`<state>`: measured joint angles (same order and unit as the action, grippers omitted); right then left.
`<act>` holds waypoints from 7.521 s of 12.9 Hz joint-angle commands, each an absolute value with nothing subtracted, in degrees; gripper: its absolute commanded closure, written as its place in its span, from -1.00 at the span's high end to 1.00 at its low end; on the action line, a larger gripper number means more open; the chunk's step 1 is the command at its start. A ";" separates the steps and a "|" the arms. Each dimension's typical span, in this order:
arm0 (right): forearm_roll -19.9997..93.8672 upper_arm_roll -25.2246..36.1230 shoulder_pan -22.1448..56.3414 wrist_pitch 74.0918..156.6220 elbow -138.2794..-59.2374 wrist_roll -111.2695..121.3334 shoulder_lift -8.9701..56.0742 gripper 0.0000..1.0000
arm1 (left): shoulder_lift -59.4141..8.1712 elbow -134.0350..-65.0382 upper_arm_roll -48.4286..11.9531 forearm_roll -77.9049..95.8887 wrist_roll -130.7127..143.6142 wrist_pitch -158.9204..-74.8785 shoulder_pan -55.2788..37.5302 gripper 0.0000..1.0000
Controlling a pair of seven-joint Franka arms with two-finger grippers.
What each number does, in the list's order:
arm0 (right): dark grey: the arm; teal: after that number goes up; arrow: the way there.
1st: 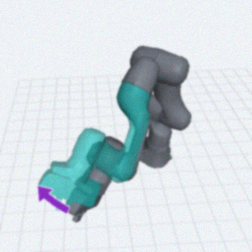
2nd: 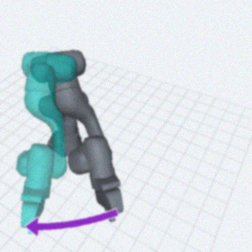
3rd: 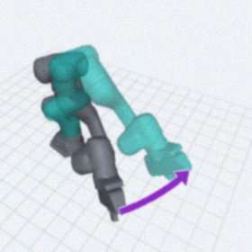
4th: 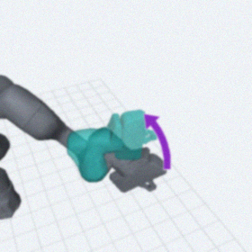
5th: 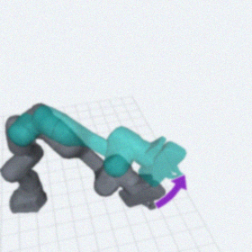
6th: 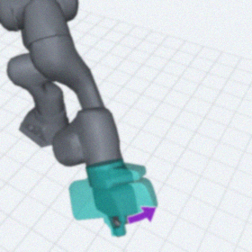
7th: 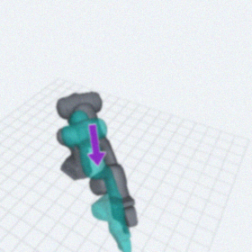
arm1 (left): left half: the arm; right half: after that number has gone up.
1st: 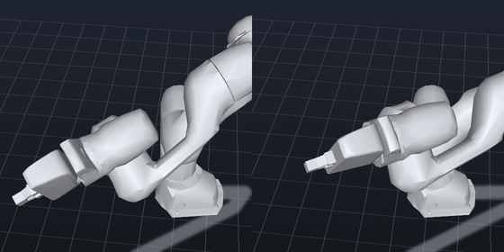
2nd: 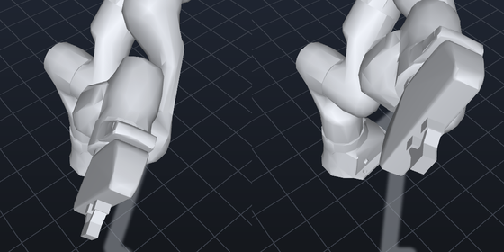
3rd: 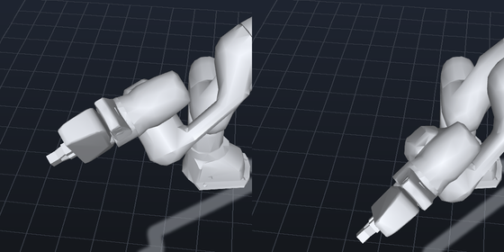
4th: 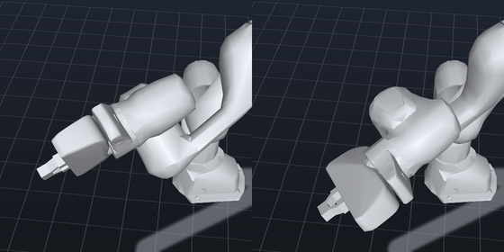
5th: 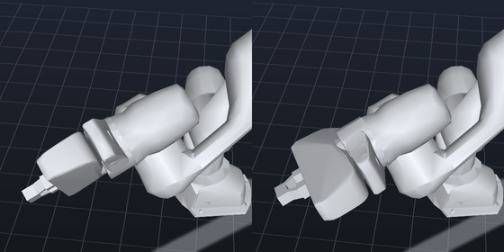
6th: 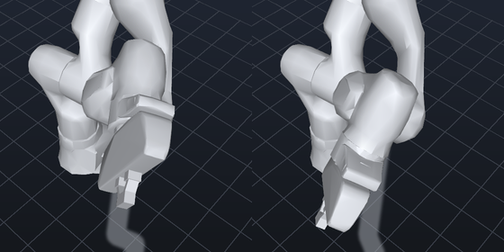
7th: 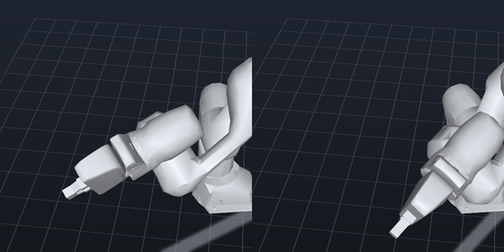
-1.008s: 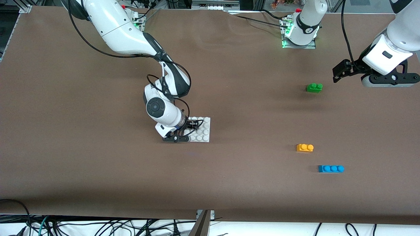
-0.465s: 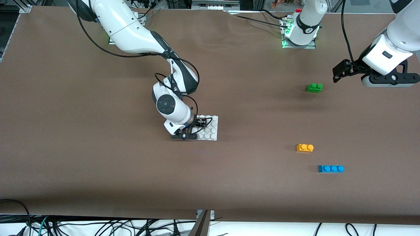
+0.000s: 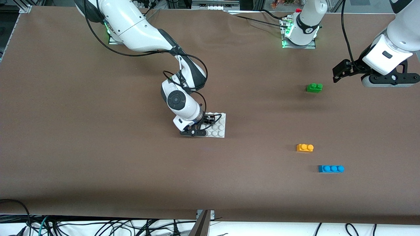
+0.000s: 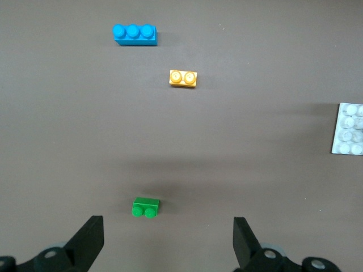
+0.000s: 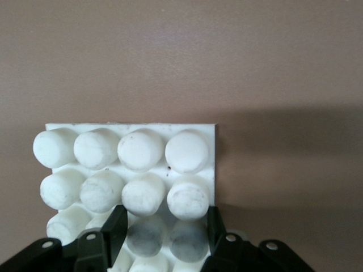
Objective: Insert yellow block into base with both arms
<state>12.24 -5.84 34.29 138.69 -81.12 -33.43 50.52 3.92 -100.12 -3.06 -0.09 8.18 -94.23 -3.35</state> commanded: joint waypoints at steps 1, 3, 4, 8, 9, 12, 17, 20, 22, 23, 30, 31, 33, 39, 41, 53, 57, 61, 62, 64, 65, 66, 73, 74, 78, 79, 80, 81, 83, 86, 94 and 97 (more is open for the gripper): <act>13.01 -5.89 35.68 140.44 -77.97 -34.63 52.82 0.22 | 3.52 -98.88 -2.81 1.23 6.86 -93.16 -3.25 1.00; 13.01 -5.89 36.30 141.41 -77.17 -34.98 53.70 0.22 | 3.52 -98.88 -2.81 1.32 6.86 -93.16 -3.25 1.00; 13.01 -5.98 36.56 142.03 -76.82 -35.07 53.96 0.22 | 3.52 -98.88 -2.81 1.23 6.86 -93.16 -3.25 1.00; 13.01 -5.89 37.88 142.29 -74.63 -36.65 55.54 0.22 | 3.52 -98.88 -2.81 1.23 6.77 -93.16 -3.25 1.00; 13.01 -5.89 38.14 142.29 -73.84 -37.17 56.07 0.22 | 3.52 -98.88 -2.81 1.23 6.85 -93.16 -3.25 1.00; 12.92 -5.89 38.32 142.21 -73.48 -37.18 56.25 0.27 | 3.52 -98.88 -2.81 1.23 6.86 -93.16 -3.25 1.00; 12.57 -5.80 38.32 142.03 -72.87 -36.65 55.81 1.00 | 3.52 -98.88 -2.81 1.32 6.86 -92.99 -3.25 1.00; 12.48 -5.36 37.53 139.58 -72.33 -36.04 54.94 1.00 | 3.52 -98.96 -2.81 1.32 6.77 -92.99 -3.25 1.00; 12.31 -5.36 36.31 134.41 -71.63 -35.60 53.27 1.00 | 2.30 -98.97 -2.81 2.71 6.59 -93.08 -3.25 1.00; 12.22 -5.27 35.78 132.21 -71.63 -34.29 51.96 1.00 | 1.50 -98.88 -2.81 3.94 6.59 -93.16 -3.25 1.00; 12.13 0.86 30.59 112.44 -73.29 -25.16 43.69 1.00 | -7.81 -98.35 -2.81 4.48 6.59 -100.08 -3.25 1.00; 12.48 2.71 30.59 110.76 -74.26 -22.35 42.29 1.00 | -9.39 -98.35 -2.81 4.48 6.59 -103.33 -3.25 1.00; 12.48 6.92 30.50 108.90 -77.41 -18.04 39.04 1.00 | -13.51 -98.35 -2.81 4.48 6.59 -110.53 -3.34 1.00; 11.34 9.23 22.00 105.99 -83.73 -10.46 31.14 1.00 | -26.25 -97.48 -2.81 3.69 6.16 -122.07 -4.04 1.00; 7.49 4.77 16.73 106.79 -87.78 -10.46 25.69 1.00 | -31.97 -95.63 -2.64 3.60 2.40 -123.21 -3.87 1.00; -0.79 2.02 2.29 93.53 -98.62 -0.46 -3.25 1.00 | -37.44 -96.24 -2.11 4.39 -7.47 -134.82 -1.93 1.00; -0.79 1.50 1.50 90.87 -97.48 -1.23 -3.26 1.00 | -38.23 -96.33 -2.02 4.04 -7.47 -136.49 -1.93 1.00; -0.88 1.67 2.46 93.43 -97.56 -1.23 -2.46 1.00 | -38.67 -96.50 -2.11 4.04 -7.38 -136.93 -1.93 1.00; -0.88 1.67 2.46 93.51 -97.56 -1.32 -2.29 1.00 | -38.67 -96.42 -2.02 4.04 -7.38 -136.93 -1.93 1.00; -0.88 1.67 2.37 93.52 -97.56 -1.23 -1.85 1.00 | -39.02 -96.42 -2.11 4.04 -7.38 -137.19 -2.02 0.85; -0.88 1.67 2.37 93.52 -97.56 -1.32 -1.85 1.00 | -39.02 -96.42 -2.02 3.96 -7.38 -137.55 -2.02 0.71; -0.88 1.67 2.37 93.52 -97.56 -1.23 -1.85 1.00 | -39.02 -96.42 -2.02 3.96 -7.38 -137.55 -2.02 0.58; -0.88 1.58 2.46 93.08 -97.73 -1.32 -2.11 1.00 | -36.48 -96.07 -2.20 4.22 -6.50 -135.19 -2.02 -0.33; -0.88 1.50 2.46 92.99 -97.73 -1.32 -2.11 1.00 | -35.52 -95.54 -2.28 4.48 -6.24 -132.83 -2.11 -0.33; -0.88 1.49 2.55 92.90 -97.82 -1.32 -2.20 1.00 | -31.03 -94.92 -3.16 4.66 -5.45 -127.63 -2.90 -0.28; -0.88 1.49 2.55 92.99 -97.74 -1.32 -2.20 1.00 | -30.33 -94.92 -4.99 4.57 -4.23 -126.66 -2.90 -0.28; -0.79 1.49 2.46 93.08 -97.73 -1.32 -2.02 1.00 | -29.80 -94.57 -6.58 4.57 -1.78 -125.78 -2.90 -0.28; -0.53 1.32 2.63 92.99 -97.73 -1.41 -2.11 1.00 | -29.79 -93.44 -7.98 4.40 0.94 -124.38 -2.99 -0.28; -0.79 0.35 3.08 93.43 -97.73 -2.19 -2.11 1.00 | -29.97 -91.24 -10.71 4.22 6.04 -123.49 -4.47 -0.28; -0.79 0.35 2.99 93.25 -97.73 -2.29 -2.20 1.00 | -31.02 -90.88 -10.64 3.95 17.45 -123.66 -12.45 -0.28; -0.70 0.35 2.99 93.51 -97.65 -2.29 -2.02 1.00 | -39.99 -82.09 -9.58 3.08 26.80 -124.45 -26.18 -0.31; -0.79 0.18 3.08 93.43 -97.65 -3.08 -2.11 1.00 | -42.79 -82.09 -9.41 1.77 31.01 -125.06 -29.35 -0.30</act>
<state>0.03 0.55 3.10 93.11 -97.12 -2.16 -1.24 -40.16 -84.64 -10.65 2.92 28.19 -125.05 -26.98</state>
